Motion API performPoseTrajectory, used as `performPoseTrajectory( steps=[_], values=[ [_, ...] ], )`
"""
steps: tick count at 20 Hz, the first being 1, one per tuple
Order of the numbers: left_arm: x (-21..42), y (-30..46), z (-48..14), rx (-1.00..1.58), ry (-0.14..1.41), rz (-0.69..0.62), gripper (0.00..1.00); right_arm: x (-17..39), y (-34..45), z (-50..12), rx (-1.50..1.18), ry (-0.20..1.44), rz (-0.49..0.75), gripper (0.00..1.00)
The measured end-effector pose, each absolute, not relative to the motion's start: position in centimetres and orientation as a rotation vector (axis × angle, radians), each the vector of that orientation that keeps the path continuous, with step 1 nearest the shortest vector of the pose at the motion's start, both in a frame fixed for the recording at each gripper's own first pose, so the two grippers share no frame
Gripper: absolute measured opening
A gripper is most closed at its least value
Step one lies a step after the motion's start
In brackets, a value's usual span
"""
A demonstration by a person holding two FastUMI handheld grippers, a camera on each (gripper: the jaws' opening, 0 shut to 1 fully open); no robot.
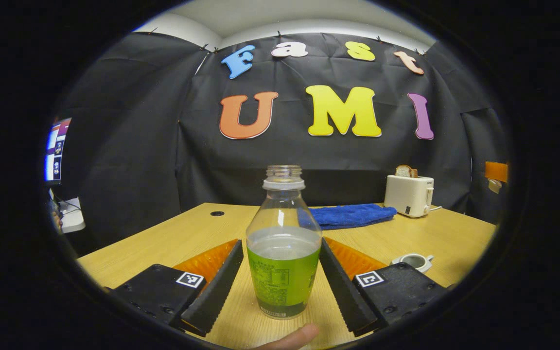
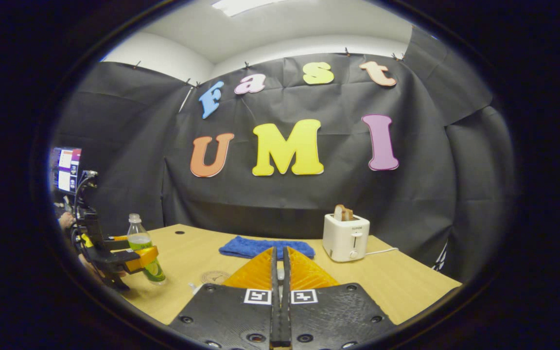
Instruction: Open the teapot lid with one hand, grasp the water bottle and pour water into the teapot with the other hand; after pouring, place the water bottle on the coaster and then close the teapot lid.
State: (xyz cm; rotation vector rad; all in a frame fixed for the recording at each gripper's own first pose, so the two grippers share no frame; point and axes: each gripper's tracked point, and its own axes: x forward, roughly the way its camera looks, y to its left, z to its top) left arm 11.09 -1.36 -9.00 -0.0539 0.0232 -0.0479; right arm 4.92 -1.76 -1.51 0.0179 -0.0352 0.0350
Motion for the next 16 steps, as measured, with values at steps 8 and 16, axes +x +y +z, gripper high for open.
performPoseTrajectory(
  steps=[8, 16],
  values=[
    [9.9, -2.0, -8.3, 0.067, 0.015, -0.064, 0.77, 5.1, -2.3, -1.9, 0.026, -0.019, 0.022, 0.0],
    [8.9, -3.6, -6.3, 0.458, 0.046, -0.053, 0.76, 5.5, -3.2, -2.4, -0.002, 0.003, 0.005, 0.0]
  ],
)
